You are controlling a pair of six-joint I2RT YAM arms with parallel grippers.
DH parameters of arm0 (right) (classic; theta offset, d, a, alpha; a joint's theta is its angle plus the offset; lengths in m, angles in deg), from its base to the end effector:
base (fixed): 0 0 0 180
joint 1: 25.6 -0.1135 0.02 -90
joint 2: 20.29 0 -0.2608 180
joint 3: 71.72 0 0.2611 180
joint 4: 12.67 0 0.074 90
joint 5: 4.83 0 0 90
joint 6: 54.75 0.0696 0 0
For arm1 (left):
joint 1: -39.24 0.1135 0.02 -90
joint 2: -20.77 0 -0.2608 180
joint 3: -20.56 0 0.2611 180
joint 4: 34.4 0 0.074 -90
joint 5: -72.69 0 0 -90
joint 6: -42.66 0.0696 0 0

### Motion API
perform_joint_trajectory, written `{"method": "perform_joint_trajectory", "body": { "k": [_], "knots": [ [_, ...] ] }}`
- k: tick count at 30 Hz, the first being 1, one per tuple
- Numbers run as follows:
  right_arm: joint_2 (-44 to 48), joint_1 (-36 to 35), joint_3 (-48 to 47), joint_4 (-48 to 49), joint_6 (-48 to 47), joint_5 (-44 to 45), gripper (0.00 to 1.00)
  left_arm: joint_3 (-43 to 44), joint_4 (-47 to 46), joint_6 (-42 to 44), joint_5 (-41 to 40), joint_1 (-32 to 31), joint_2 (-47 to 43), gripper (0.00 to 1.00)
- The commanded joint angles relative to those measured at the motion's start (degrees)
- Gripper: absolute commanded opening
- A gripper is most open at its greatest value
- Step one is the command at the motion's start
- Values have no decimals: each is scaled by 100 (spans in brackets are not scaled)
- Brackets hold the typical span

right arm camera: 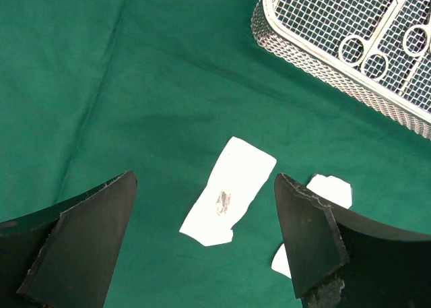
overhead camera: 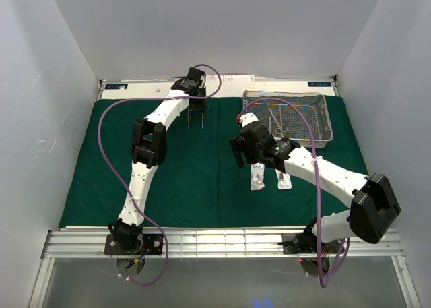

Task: Open and lay out the surgical kit
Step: Place the medical item in the surgical kit.

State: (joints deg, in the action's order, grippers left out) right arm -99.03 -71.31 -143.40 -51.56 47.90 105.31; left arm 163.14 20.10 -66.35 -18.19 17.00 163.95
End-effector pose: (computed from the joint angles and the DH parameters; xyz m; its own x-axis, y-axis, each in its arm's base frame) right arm 0.2442 0.2160 0.2370 -0.6003 -0.3209 -0.7326 -0.3827 0.9196 -0.0892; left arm 0.5299 -0.2155 0.1493 -0.8384 -0.0091 -0.5450 0.1028 0.9793 -0.1745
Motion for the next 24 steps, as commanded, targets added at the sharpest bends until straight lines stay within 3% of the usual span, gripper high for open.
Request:
{"method": "perform_joint_trajectory", "body": {
  "k": [1,12,24],
  "knots": [
    [-36,36,-234,29,-69,-45,88,96,-78,-86,80,9,44,9],
    [-19,45,-225,-15,-69,-54,88,-45,-192,-165,18,9,88,20],
    [-1,45,-217,-23,-52,-89,88,-71,-263,-95,71,9,167,24]
  ]
}}
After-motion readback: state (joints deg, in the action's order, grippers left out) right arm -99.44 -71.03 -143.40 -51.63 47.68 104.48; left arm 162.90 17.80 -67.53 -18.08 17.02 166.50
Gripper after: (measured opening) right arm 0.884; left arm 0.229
